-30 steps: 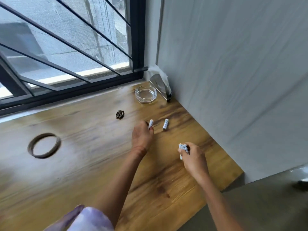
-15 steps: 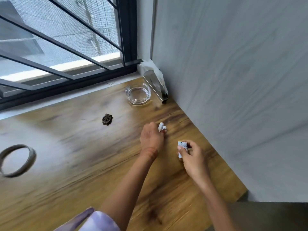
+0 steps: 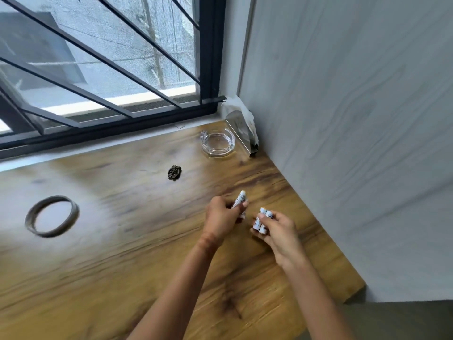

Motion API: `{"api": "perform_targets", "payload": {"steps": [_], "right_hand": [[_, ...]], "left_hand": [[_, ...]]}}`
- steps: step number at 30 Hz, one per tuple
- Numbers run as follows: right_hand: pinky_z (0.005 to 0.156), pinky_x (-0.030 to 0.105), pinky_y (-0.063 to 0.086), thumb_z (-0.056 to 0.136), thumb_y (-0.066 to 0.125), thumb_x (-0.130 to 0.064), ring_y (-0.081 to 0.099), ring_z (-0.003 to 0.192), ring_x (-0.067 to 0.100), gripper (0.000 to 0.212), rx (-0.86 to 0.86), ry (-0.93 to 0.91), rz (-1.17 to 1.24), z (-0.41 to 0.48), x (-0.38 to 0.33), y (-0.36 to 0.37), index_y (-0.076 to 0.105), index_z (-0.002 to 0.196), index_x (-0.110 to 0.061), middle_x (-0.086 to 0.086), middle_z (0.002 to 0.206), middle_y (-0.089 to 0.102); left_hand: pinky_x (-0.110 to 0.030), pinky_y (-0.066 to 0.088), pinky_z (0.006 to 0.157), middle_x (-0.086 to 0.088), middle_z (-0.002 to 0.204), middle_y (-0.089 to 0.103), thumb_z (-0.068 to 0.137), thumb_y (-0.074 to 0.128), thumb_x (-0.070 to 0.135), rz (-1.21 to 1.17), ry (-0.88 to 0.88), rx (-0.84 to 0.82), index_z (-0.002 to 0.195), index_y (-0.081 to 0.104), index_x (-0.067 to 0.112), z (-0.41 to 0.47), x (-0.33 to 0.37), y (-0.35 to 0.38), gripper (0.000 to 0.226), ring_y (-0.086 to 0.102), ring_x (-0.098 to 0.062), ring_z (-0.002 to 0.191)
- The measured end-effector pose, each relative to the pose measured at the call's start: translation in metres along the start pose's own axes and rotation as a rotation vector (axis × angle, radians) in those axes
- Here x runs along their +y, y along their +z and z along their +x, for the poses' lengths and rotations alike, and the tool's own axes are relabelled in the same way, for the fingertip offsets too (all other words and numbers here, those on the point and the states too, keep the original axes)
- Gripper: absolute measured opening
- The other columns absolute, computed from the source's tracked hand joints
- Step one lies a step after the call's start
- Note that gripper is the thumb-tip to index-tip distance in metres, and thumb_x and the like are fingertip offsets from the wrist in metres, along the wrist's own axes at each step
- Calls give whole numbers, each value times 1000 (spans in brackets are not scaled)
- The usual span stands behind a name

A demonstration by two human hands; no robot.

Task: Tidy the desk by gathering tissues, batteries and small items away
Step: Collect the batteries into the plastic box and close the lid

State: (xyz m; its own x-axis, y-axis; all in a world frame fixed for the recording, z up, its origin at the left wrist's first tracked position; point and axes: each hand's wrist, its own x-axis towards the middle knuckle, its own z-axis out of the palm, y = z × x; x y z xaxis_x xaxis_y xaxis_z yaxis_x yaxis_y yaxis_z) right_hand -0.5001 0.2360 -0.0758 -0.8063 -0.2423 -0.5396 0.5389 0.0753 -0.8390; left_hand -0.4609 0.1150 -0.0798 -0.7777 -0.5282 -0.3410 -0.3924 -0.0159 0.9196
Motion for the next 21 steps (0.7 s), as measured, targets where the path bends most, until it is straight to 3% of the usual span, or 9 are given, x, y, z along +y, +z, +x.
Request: {"api": "perform_targets", "payload": {"steps": [2, 6, 12, 15, 19, 21], "right_hand": [[79, 37, 55, 91, 52, -3, 64, 93, 25, 17, -106, 55, 75, -8, -1, 10, 60, 105, 3, 17, 101, 66], [60, 26, 57, 93, 47, -1, 65, 85, 22, 20, -314, 111, 161, -30, -2, 34, 59, 107, 5, 14, 94, 67], [70, 38, 58, 91, 49, 1, 68, 69, 22, 13, -477, 194, 219, -62, 15, 73, 59, 96, 6, 15, 77, 69], [60, 36, 60, 87, 56, -3, 69, 63, 20, 9, -563, 237, 209, -83, 26, 99, 60, 91, 4, 14, 73, 68], [57, 30, 58, 82, 59, -1, 69, 65, 18, 13, -710, 280, 145, -113, 46, 141, 59, 93, 5, 12, 72, 70], [56, 29, 58, 83, 58, 3, 70, 64, 19, 9, -755, 314, 123, -129, 57, 165, 59, 92, 6, 13, 70, 70]], "left_hand": [[-15, 51, 55, 2, 62, 64, 84, 67, 18, -102, 19, 9, 73, 70, 12, -18, 1, -15, 12, 59, -1, 53], [-14, 50, 53, 4, 62, 67, 82, 69, 16, -99, 56, 75, 76, 72, 13, -47, -2, -41, 8, 60, 3, 52], [-31, 56, 73, 0, 74, 74, 80, 69, 30, 104, 80, 271, 84, 76, 16, -92, -19, -84, 16, 67, -5, 73], [-16, 46, 61, 6, 69, 70, 86, 62, 33, 171, 100, 372, 83, 76, 14, -123, -23, -110, 24, 60, 4, 63], [-17, 34, 60, 3, 69, 54, 92, 54, 29, 262, 97, 542, 95, 74, 9, -165, -32, -149, 29, 51, -6, 67], [-16, 31, 64, -4, 78, 56, 94, 50, 26, 309, 61, 606, 103, 71, 8, -182, -40, -171, 29, 55, -14, 76]]}}
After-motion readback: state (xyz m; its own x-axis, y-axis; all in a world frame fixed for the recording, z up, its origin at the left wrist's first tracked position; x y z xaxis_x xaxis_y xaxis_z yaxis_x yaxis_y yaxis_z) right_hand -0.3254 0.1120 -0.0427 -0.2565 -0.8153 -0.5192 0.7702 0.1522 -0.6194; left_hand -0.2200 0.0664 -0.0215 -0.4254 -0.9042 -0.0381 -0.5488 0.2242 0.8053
